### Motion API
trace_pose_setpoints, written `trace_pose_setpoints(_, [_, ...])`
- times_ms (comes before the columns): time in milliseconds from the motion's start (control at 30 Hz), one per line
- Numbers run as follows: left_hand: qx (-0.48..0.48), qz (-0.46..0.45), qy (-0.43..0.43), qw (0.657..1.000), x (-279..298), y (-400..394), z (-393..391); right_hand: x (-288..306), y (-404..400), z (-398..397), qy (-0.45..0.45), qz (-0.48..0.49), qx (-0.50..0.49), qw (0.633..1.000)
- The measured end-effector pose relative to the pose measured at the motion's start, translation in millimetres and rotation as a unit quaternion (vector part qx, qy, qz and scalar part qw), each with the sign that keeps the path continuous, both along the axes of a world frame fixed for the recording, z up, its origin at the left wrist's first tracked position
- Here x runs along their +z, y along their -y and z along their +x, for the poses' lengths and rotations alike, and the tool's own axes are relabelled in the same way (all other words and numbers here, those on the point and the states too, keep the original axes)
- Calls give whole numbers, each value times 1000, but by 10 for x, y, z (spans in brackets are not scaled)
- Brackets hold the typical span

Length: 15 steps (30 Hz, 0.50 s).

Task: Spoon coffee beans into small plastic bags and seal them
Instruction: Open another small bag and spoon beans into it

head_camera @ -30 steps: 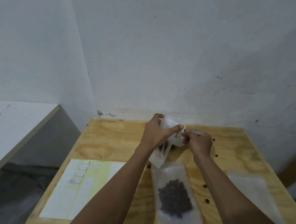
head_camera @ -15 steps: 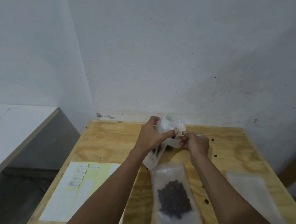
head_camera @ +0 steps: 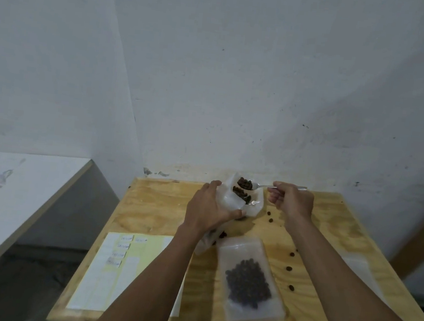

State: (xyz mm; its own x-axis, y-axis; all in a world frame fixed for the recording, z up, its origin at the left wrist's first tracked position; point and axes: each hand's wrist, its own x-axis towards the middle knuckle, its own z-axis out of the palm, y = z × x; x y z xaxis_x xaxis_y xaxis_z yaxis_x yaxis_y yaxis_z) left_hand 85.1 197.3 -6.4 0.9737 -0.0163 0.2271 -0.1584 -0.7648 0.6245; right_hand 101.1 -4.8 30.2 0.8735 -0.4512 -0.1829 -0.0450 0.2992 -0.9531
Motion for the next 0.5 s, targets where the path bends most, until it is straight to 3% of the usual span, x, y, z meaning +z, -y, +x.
trace_pose_setpoints(267, [20, 11, 26, 999, 88, 71, -90, 162, -28, -178, 44, -160, 144, 976])
trace_pose_setpoints(367, [23, 20, 37, 999, 88, 66, -100, 130, -52, -159, 57, -154, 70, 984])
trace_pose_setpoints(500, [35, 17, 42, 998, 64, 35, -76, -5, -100, -97, 8, -158, -37, 987])
